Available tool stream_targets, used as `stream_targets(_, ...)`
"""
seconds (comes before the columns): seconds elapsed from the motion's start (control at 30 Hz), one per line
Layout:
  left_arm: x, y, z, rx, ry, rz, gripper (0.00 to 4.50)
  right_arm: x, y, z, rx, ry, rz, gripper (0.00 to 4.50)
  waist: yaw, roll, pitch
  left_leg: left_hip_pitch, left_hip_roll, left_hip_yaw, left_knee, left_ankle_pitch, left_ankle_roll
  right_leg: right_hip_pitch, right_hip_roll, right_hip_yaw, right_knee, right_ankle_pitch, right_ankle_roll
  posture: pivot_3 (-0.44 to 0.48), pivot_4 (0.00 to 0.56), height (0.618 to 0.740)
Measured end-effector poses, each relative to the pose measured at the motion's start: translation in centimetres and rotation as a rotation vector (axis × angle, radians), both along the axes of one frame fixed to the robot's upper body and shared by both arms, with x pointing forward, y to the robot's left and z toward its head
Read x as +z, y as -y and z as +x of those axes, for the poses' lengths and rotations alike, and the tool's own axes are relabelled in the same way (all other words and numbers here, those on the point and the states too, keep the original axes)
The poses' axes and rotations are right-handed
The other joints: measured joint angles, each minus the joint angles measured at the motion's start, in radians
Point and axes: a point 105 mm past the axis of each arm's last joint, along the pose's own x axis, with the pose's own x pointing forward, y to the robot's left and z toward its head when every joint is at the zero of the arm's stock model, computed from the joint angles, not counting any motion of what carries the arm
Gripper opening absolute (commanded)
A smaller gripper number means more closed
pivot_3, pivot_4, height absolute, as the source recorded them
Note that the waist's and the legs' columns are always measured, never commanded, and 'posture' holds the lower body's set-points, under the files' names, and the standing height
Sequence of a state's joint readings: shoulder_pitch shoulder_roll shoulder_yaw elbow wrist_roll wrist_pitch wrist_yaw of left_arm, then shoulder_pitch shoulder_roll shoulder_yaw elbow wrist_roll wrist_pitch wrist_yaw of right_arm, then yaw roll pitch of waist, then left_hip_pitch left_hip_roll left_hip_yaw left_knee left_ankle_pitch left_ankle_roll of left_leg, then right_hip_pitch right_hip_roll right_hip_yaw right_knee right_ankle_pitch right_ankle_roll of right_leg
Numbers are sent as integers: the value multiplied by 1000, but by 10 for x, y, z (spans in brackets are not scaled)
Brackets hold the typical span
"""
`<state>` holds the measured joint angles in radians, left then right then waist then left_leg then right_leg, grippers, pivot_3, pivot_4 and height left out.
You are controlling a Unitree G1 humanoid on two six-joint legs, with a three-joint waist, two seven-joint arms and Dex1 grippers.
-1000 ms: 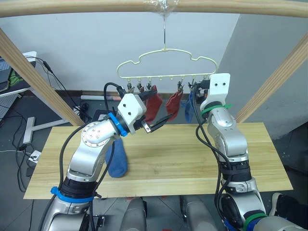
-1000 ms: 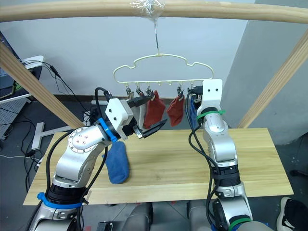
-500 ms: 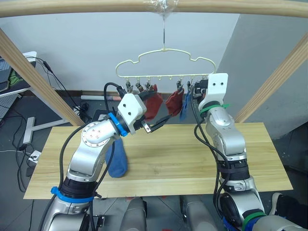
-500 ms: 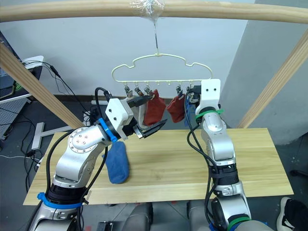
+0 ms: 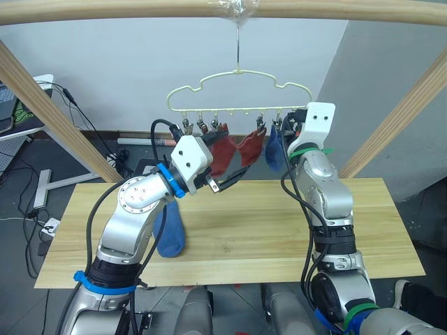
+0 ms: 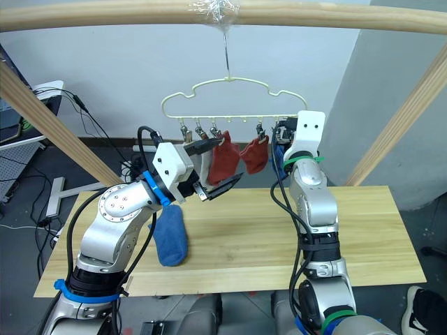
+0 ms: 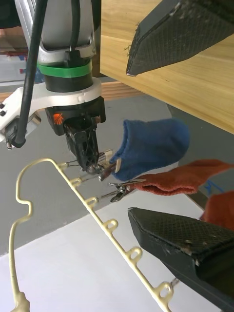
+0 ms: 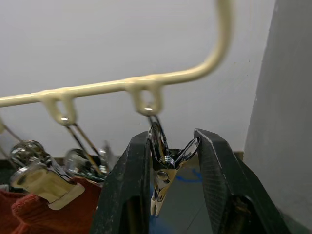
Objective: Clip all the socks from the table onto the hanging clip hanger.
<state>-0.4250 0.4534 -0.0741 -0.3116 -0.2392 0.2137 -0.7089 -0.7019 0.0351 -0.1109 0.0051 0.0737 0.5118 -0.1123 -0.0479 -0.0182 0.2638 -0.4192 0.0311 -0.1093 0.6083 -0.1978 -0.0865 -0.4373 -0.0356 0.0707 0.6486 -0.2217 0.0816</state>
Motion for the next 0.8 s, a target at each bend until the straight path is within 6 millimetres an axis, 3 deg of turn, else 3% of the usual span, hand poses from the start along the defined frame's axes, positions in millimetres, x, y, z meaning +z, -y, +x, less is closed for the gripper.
stream_targets(0.6,1,1,-1,-3,2,-2,4500,5,-1,1,6,5,96,1394,0,0,0,0,0,0,0,0,0,0,0,0,0,0,0,94,241,740)
stream_targets(0.8,0,1,-1,-3,0,-2,4500,11,-14,-3,163,89,-214,1394,1,0,0,0,0,0,0,0,0,0,0,0,0,0,0,90,248,740)
